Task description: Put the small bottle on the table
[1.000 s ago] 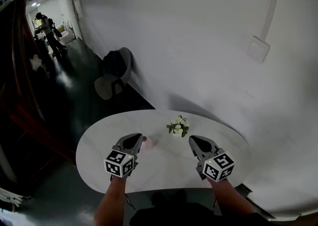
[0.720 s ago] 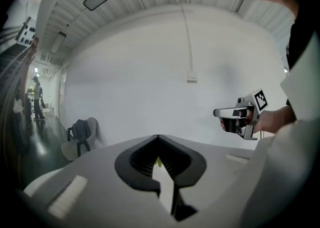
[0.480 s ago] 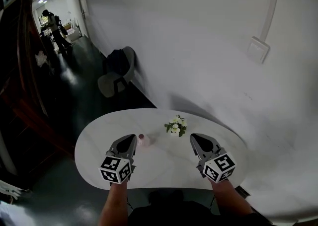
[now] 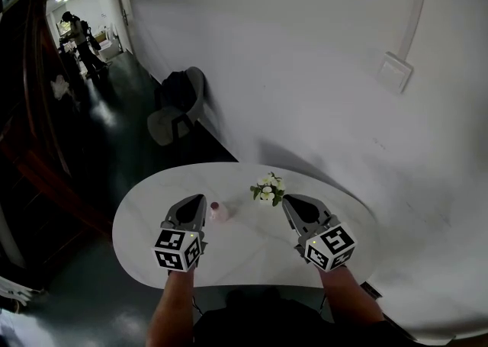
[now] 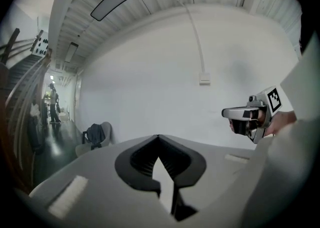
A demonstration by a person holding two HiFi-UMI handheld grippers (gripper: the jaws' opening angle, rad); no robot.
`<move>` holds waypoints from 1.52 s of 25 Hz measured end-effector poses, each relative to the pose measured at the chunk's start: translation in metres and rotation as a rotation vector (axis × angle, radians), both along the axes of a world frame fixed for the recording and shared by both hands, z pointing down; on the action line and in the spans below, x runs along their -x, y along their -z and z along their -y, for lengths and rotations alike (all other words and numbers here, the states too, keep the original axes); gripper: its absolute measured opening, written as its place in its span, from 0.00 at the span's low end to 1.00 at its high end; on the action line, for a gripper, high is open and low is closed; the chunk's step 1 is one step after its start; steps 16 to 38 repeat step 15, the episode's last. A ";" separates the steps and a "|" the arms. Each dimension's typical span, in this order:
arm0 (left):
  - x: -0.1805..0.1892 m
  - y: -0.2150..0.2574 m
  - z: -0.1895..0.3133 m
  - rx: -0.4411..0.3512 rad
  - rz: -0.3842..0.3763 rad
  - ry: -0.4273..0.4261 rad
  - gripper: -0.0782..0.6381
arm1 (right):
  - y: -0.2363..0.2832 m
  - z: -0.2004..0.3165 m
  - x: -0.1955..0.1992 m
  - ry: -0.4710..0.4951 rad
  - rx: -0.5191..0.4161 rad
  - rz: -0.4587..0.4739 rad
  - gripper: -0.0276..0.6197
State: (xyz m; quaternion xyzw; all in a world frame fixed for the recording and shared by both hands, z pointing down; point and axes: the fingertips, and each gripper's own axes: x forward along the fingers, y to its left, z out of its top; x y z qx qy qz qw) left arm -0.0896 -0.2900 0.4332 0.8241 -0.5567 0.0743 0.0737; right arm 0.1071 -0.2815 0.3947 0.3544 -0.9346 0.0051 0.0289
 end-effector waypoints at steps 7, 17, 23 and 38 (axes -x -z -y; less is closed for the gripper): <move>0.011 -0.007 0.007 0.064 -0.067 0.002 0.12 | -0.005 0.006 0.008 0.024 0.035 0.020 0.05; 0.013 0.000 0.006 -0.025 0.010 -0.002 0.12 | -0.004 0.024 0.018 0.048 0.055 0.037 0.05; 0.013 0.000 0.006 -0.025 0.010 -0.002 0.12 | -0.004 0.024 0.018 0.048 0.055 0.037 0.05; 0.013 0.000 0.006 -0.025 0.010 -0.002 0.12 | -0.004 0.024 0.018 0.048 0.055 0.037 0.05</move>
